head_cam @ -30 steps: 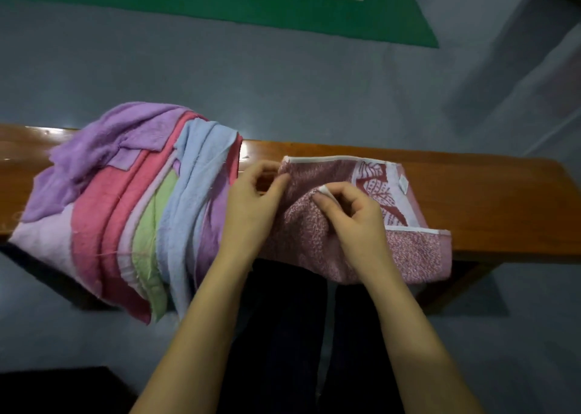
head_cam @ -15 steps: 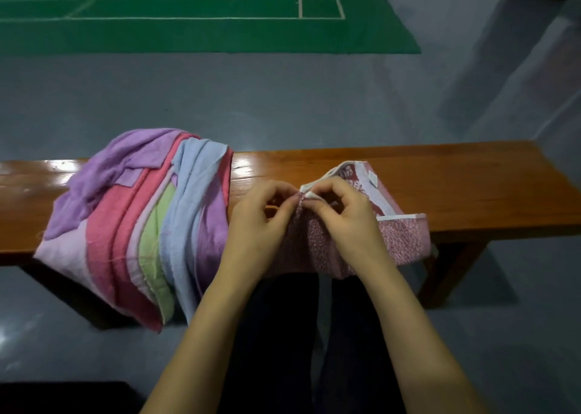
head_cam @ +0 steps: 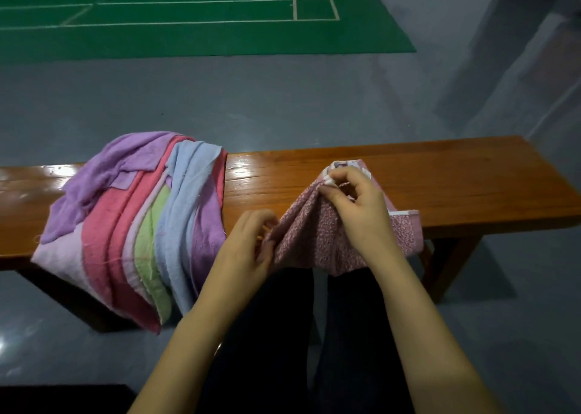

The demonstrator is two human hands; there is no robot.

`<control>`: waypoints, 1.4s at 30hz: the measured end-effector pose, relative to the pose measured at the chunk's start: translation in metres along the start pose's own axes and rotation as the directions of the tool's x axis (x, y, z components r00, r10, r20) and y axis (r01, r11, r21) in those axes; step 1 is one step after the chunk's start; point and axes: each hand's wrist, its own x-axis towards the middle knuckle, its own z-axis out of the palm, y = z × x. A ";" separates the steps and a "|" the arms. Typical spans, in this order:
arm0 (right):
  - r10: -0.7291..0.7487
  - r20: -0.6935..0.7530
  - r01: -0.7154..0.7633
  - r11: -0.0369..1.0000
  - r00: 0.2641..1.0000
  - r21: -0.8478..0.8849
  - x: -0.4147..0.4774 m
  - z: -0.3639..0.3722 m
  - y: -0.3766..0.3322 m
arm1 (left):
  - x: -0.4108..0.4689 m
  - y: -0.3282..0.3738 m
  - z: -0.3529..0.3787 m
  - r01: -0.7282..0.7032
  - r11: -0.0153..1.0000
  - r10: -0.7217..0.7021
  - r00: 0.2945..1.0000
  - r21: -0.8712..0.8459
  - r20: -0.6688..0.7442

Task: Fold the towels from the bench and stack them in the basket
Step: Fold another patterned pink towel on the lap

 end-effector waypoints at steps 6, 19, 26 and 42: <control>-0.010 -0.067 0.012 0.999 0.998 0.032 0.002 -0.003 0.000 | -0.016 -0.015 -0.011 -0.165 0.968 0.151 0.985 0.188 0.084; 0.034 -0.122 -0.026 0.998 0.992 0.061 0.009 -0.015 0.005 | -0.010 -0.008 -0.017 -0.164 0.965 0.157 0.986 0.202 0.052; 0.025 -0.177 -0.018 0.999 0.984 0.044 0.010 -0.026 0.001 | 0.021 0.003 -0.024 0.077 0.990 -0.074 0.997 0.117 -0.036; -0.263 -0.373 0.218 0.963 0.890 -0.157 0.009 -0.063 -0.099 | 0.074 0.098 -0.057 -0.055 0.946 -0.077 0.918 -0.319 -0.389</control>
